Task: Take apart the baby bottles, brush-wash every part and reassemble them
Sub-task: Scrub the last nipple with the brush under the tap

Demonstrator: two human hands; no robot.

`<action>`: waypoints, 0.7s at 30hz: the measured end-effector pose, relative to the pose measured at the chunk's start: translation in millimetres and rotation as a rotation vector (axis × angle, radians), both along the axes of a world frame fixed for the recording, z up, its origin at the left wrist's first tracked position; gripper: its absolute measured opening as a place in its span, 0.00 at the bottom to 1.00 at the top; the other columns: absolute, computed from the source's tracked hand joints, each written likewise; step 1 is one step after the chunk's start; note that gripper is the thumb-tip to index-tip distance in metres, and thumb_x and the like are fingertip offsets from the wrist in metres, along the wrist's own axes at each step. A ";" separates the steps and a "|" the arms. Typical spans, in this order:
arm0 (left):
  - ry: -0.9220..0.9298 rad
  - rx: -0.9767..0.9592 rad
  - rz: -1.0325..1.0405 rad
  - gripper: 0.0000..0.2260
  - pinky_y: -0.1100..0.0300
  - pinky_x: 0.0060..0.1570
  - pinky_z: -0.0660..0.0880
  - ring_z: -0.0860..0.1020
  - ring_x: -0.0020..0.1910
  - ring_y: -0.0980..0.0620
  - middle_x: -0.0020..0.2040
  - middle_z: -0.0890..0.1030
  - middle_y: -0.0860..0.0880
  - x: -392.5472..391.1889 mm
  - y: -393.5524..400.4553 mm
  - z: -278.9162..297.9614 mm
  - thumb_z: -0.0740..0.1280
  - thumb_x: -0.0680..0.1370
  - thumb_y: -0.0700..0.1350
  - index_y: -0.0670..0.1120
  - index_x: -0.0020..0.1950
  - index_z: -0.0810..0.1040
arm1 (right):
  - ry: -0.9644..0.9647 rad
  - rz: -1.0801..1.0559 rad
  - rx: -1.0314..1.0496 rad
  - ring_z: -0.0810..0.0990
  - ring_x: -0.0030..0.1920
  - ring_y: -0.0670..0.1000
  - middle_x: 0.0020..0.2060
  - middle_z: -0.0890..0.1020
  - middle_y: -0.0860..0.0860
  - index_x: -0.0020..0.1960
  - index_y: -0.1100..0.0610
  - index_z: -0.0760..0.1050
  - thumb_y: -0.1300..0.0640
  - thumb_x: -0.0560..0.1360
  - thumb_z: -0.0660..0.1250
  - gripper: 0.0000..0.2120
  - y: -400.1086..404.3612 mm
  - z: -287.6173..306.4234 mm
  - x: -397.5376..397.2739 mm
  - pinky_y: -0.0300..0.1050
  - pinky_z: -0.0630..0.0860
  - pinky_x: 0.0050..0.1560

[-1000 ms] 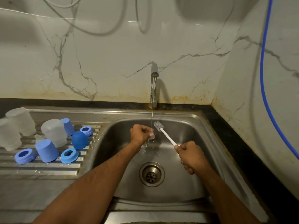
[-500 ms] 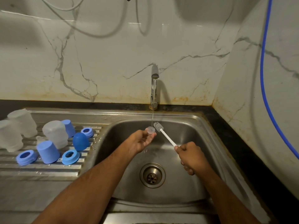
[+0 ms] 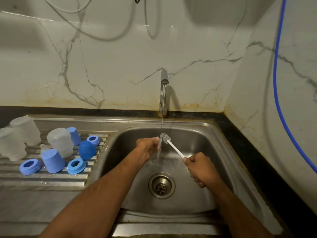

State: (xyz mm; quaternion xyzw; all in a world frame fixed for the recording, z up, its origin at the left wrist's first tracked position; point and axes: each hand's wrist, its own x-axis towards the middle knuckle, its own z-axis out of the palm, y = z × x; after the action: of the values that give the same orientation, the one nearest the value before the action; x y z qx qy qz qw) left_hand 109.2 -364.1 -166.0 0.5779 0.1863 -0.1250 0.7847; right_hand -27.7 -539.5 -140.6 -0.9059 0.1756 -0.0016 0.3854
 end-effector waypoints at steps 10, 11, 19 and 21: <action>-0.382 0.694 0.006 0.04 0.56 0.56 0.80 0.82 0.48 0.56 0.44 0.84 0.51 -24.0 12.3 14.1 0.76 0.74 0.38 0.47 0.43 0.84 | 0.059 0.073 -0.400 0.82 0.43 0.51 0.40 0.80 0.47 0.50 0.52 0.80 0.43 0.80 0.65 0.14 3.6 9.6 -18.1 0.44 0.75 0.41; -0.408 0.732 -0.011 0.06 0.57 0.55 0.80 0.81 0.47 0.57 0.43 0.84 0.52 -26.2 14.5 19.0 0.76 0.74 0.38 0.48 0.41 0.84 | 0.057 0.078 -0.403 0.82 0.43 0.51 0.40 0.80 0.47 0.50 0.53 0.80 0.43 0.80 0.65 0.14 4.9 12.3 -19.1 0.45 0.76 0.41; -0.519 0.836 0.019 0.07 0.55 0.53 0.81 0.82 0.44 0.55 0.40 0.84 0.52 -56.0 46.8 45.3 0.76 0.73 0.39 0.50 0.39 0.83 | 0.026 0.107 -0.404 0.82 0.42 0.52 0.41 0.82 0.49 0.48 0.51 0.80 0.42 0.80 0.64 0.13 29.6 33.2 -46.1 0.47 0.79 0.42; -0.540 0.857 0.017 0.05 0.57 0.53 0.80 0.82 0.45 0.54 0.42 0.85 0.50 -67.3 52.7 51.5 0.76 0.74 0.39 0.47 0.42 0.84 | 0.004 0.111 -0.391 0.82 0.41 0.51 0.41 0.82 0.49 0.48 0.51 0.80 0.43 0.80 0.64 0.13 35.6 38.2 -53.8 0.47 0.78 0.39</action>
State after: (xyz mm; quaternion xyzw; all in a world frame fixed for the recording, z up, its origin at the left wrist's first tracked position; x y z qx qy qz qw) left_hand 42.0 -311.4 -114.5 0.8582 0.0162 0.1230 0.4981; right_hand -81.4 -503.9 -102.4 -0.9717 0.1225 -0.0127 0.2015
